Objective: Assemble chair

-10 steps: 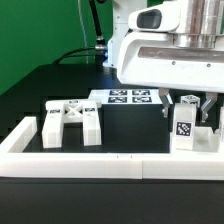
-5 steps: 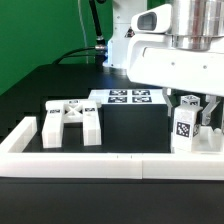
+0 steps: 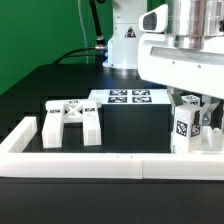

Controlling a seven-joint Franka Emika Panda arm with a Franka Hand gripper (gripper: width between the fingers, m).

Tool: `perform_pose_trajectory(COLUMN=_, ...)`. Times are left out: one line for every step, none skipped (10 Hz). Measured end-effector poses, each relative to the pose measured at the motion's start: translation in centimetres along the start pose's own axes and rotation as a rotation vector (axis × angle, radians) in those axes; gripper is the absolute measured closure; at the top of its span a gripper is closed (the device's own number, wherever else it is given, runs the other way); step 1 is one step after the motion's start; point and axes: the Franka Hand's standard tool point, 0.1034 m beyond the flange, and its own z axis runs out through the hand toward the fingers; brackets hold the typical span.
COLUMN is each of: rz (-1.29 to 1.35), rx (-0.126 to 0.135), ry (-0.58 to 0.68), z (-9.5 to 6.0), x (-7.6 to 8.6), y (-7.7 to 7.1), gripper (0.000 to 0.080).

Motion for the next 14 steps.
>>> perform_pose_trajectory(rz=-0.013, rx=0.000, ry=0.000, z=0.00, x=-0.02, y=-0.01, gripper=0.0503)
perform_pose_trajectory(rz=-0.024, rx=0.000, ry=0.000, z=-0.01, x=-0.02, y=-0.01, gripper=0.0300)
perform_pose_trajectory(rz=-0.093, rx=0.001, ry=0.000, z=-0.06, x=-0.01, y=-0.03, gripper=0.0300)
perform_pose_trajectory(rz=-0.120, rx=0.002, ry=0.000, z=-0.08, x=-0.15, y=-0.13, gripper=0.0184)
perform_pose_trajectory(rz=-0.180, rx=0.005, ry=0.000, z=-0.13, x=-0.20, y=-0.19, gripper=0.0157)
perform_pose_trajectory(rz=-0.304, rx=0.005, ry=0.002, z=-0.20, x=-0.31, y=-0.28, gripper=0.0151)
perform_pose_trajectory(rz=-0.415, rx=0.004, ry=0.004, z=-0.21, x=-0.38, y=-0.34, gripper=0.0151)
perform_pose_trajectory(rz=-0.523, rx=0.004, ry=0.006, z=-0.22, x=-0.32, y=-0.35, gripper=0.0150)
perform_pose_trajectory(rz=-0.608, rx=0.005, ry=0.008, z=-0.21, x=-0.19, y=-0.29, gripper=0.0150)
perform_pose_trajectory(rz=-0.692, rx=0.002, ry=0.009, z=-0.19, x=-0.08, y=-0.23, gripper=0.0150)
perform_pose_trajectory(rz=-0.771, rx=0.000, ry=0.011, z=-0.19, x=-0.04, y=-0.20, gripper=0.0150)
perform_pose_trajectory(rz=-0.831, rx=-0.001, ry=0.011, z=-0.21, x=-0.01, y=-0.21, gripper=0.0150)
perform_pose_trajectory(rz=-0.871, rx=-0.002, ry=0.012, z=-0.23, x=0.08, y=-0.18, gripper=0.0150)
perform_pose_trajectory(rz=-0.944, rx=-0.003, ry=0.013, z=-0.22, x=0.22, y=-0.09, gripper=0.0150)
